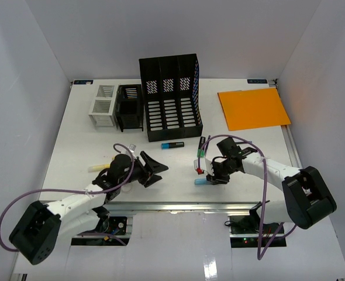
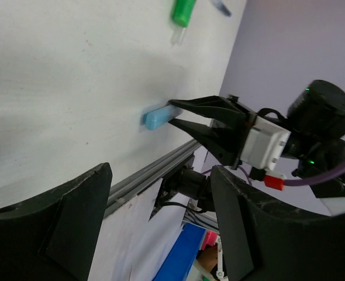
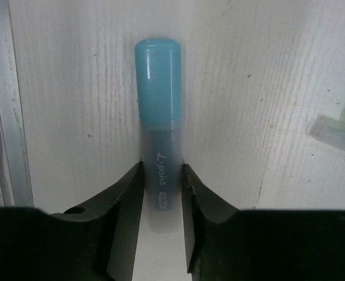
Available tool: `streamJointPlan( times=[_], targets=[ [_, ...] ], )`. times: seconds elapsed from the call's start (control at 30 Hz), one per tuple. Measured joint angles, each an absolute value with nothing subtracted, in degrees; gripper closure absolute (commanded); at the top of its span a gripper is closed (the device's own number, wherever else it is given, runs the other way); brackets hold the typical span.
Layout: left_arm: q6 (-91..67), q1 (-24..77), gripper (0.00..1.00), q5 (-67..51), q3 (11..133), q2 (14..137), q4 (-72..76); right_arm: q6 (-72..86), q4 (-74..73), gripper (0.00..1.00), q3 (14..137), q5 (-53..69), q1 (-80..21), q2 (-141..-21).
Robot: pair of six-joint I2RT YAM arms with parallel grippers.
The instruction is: Organize the desk
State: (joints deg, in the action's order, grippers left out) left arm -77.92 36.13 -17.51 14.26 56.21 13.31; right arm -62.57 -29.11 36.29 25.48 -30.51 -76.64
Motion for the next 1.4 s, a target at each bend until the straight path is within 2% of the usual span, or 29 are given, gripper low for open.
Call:
streamJointPlan(
  times=[0.07,0.37,0.73,0.93,1.27,1.33,1.4],
  targets=[
    [-80.6,39.1,0.23,-14.7,15.1,60.2,13.8,-61.8,-28.6,0.83,36.3,25.9,-30.0,-76.8],
    [-88.4,48.1,0.27,-6.5,23.4,76.1,17.8,-54.4,-28.5,0.92,39.3,31.1,-25.1,-76.7],
    [-91.8,51.6,0.29,-3.7,36.8,93.3,24.2,-43.8,-26.8,0.92,42.3,41.1,-21.1,-76.1],
    [-92.4,53.0,0.49,-3.8,39.3,98.5,29.2,-41.5,-26.5,0.92,42.3,44.8,-19.0,-76.1],
    [-91.2,54.6,0.76,-3.9,40.6,101.3,35.1,-40.4,-27.0,0.9,42.2,47.2,-17.5,-76.4],
    [-90.4,54.6,0.85,-3.8,40.9,101.3,34.8,-40.4,-27.0,0.85,42.2,47.4,-17.3,-76.4],
    [-89.3,54.7,0.92,-3.6,41.4,101.3,34.1,-40.5,-27.0,0.7,42.2,47.5,-17.2,-76.5]
  ],
)
